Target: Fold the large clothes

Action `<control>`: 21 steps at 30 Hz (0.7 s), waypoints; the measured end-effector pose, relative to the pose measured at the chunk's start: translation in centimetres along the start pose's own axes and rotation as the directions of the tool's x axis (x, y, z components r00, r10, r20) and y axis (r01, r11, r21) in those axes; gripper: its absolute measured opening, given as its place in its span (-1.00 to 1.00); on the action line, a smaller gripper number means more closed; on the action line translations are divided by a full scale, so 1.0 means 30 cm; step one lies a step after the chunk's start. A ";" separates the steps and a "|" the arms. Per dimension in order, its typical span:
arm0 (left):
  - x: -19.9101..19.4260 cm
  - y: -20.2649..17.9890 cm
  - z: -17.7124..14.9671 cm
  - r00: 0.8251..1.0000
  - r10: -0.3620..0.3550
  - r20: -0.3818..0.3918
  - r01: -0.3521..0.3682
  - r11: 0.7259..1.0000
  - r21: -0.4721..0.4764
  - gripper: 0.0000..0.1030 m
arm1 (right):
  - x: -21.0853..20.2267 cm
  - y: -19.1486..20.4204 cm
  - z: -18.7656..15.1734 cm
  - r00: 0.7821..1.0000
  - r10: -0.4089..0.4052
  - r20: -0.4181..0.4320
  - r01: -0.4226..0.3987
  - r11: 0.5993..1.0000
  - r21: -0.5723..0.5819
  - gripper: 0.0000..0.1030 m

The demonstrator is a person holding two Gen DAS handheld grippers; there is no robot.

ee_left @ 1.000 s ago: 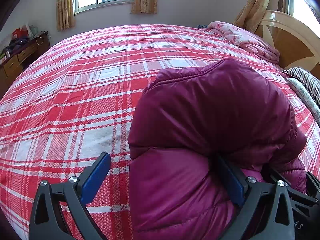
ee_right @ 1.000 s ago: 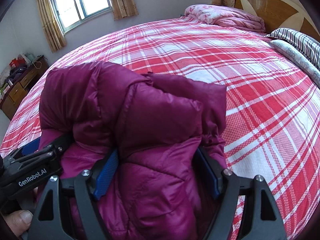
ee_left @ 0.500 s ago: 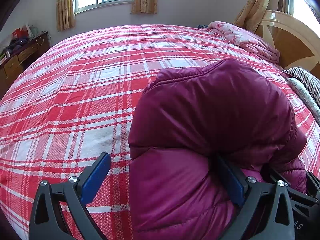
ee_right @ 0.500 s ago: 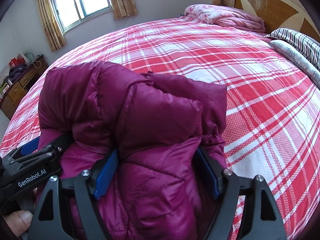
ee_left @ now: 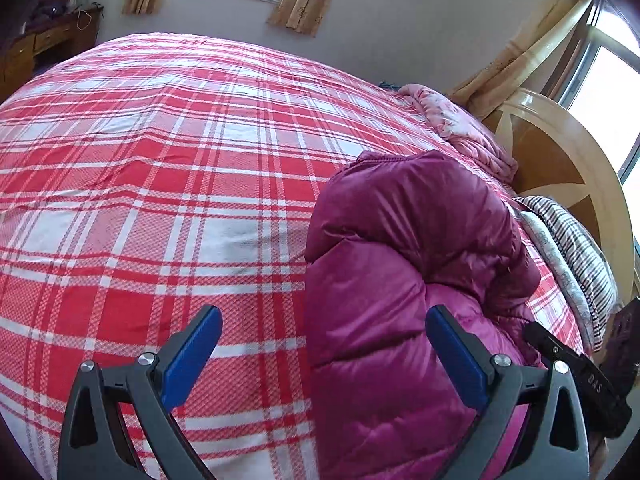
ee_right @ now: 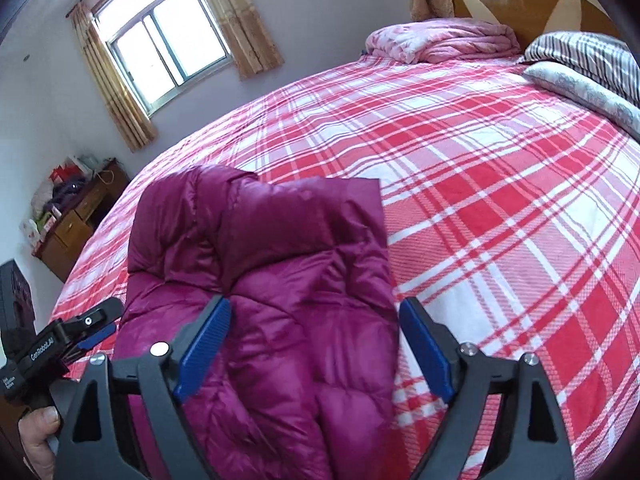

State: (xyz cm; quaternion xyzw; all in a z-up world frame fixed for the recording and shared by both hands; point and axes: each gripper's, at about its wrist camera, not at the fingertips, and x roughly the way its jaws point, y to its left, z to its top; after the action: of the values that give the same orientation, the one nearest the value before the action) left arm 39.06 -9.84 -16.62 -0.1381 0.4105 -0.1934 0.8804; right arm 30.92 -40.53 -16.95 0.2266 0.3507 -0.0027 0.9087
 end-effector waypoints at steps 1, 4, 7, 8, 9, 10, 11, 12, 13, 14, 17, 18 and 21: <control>-0.001 0.007 -0.012 1.000 -0.025 -0.016 0.025 1.000 0.001 0.98 | 0.004 -0.024 0.001 0.999 0.026 -0.019 -0.026 0.999 0.025 0.76; 0.009 0.021 -0.048 0.997 -0.065 -0.037 0.066 0.998 0.010 0.98 | 0.009 -0.061 0.002 0.994 0.098 -0.040 -0.095 0.993 0.067 0.76; 0.015 0.001 -0.065 0.993 -0.110 -0.035 0.111 0.994 0.024 0.98 | 0.026 -0.063 -0.007 0.989 0.136 -0.060 -0.132 0.989 0.073 0.76; 0.020 -0.012 -0.069 0.991 -0.128 -0.036 0.130 0.991 0.038 0.98 | 0.033 -0.066 -0.010 0.987 0.150 -0.066 -0.145 0.987 0.075 0.75; 0.027 -0.027 -0.072 0.991 -0.132 -0.039 0.134 0.989 0.058 0.98 | 0.040 -0.068 -0.012 0.984 0.163 -0.070 -0.158 0.985 0.074 0.71; 0.032 -0.041 -0.074 0.991 -0.131 -0.040 0.134 0.988 0.077 0.98 | 0.045 -0.065 -0.018 0.982 0.173 -0.074 -0.168 0.983 0.070 0.68; 0.035 -0.053 -0.075 0.989 -0.139 -0.041 0.142 0.986 0.089 0.98 | 0.051 -0.062 -0.023 0.979 0.187 -0.080 -0.182 0.981 0.063 0.64; 0.044 -0.065 -0.076 0.988 -0.146 -0.048 0.150 0.984 0.101 0.98 | 0.060 -0.058 -0.025 0.976 0.196 -0.089 -0.192 0.980 0.058 0.61; 0.054 -0.076 -0.076 0.987 -0.148 -0.059 0.153 0.982 0.110 0.98 | 0.067 -0.055 -0.029 0.975 0.202 -0.095 -0.198 0.979 0.053 0.61; 0.067 -0.083 -0.074 0.985 -0.158 -0.070 0.165 0.980 0.112 0.98 | 0.072 -0.056 -0.032 0.973 0.212 -0.096 -0.208 0.977 0.050 0.59; 0.094 -0.094 -0.063 0.977 -0.183 -0.105 0.194 0.976 0.100 0.97 | 0.081 -0.065 -0.027 0.964 0.238 -0.117 -0.232 0.971 0.064 0.40; 0.093 -0.106 -0.064 0.977 -0.182 -0.107 0.194 0.975 0.112 0.97 | 0.083 -0.061 -0.029 0.958 0.256 -0.131 -0.249 0.966 0.067 0.21; 0.069 -0.146 -0.073 0.980 -0.177 -0.091 0.190 0.970 0.155 0.76 | 0.080 -0.048 -0.040 0.947 0.285 -0.150 -0.279 0.958 0.057 -0.16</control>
State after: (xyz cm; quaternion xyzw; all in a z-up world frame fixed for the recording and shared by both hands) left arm 37.58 -14.85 -17.62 -0.0956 0.4120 -0.3121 0.8507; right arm 31.73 -40.96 -19.85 0.2897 0.3851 0.1390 0.8651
